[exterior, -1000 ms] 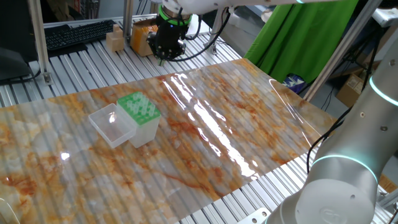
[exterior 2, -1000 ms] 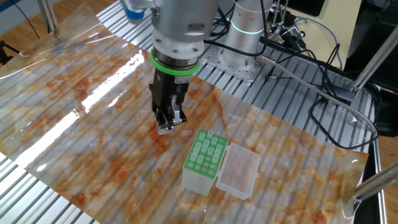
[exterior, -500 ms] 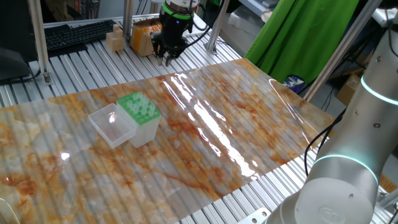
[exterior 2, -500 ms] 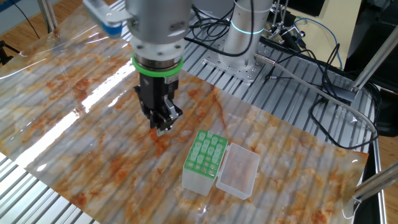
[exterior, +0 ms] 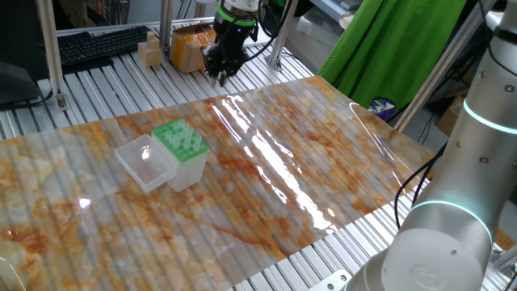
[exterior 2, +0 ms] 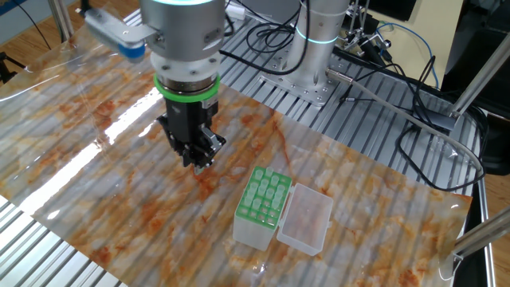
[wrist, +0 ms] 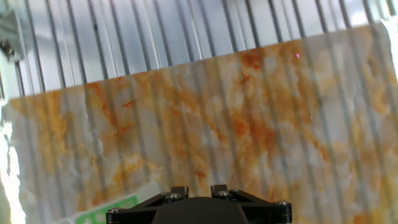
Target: Insert a large pipette tip into the holder for large pipette tips
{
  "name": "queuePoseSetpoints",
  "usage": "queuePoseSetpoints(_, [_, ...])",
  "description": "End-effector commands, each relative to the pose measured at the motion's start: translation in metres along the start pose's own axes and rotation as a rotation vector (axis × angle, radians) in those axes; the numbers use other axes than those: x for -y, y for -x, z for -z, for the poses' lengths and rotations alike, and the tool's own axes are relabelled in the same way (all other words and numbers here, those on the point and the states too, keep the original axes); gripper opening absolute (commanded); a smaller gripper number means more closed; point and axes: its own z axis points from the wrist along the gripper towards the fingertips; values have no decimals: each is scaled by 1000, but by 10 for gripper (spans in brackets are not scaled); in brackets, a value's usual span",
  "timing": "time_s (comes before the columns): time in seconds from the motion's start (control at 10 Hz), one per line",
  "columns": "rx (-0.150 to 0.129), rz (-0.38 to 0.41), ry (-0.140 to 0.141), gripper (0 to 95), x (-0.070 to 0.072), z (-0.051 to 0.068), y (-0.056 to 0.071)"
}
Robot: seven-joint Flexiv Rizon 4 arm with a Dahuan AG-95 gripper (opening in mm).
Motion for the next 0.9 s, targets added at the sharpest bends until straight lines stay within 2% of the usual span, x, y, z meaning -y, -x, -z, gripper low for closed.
queuePoseSetpoints(0.1, [-10, 42, -6, 190, 4, -2, 1])
queuePoseSetpoints(0.9, [-5, 83, -3, 190, 13, -9, 3])
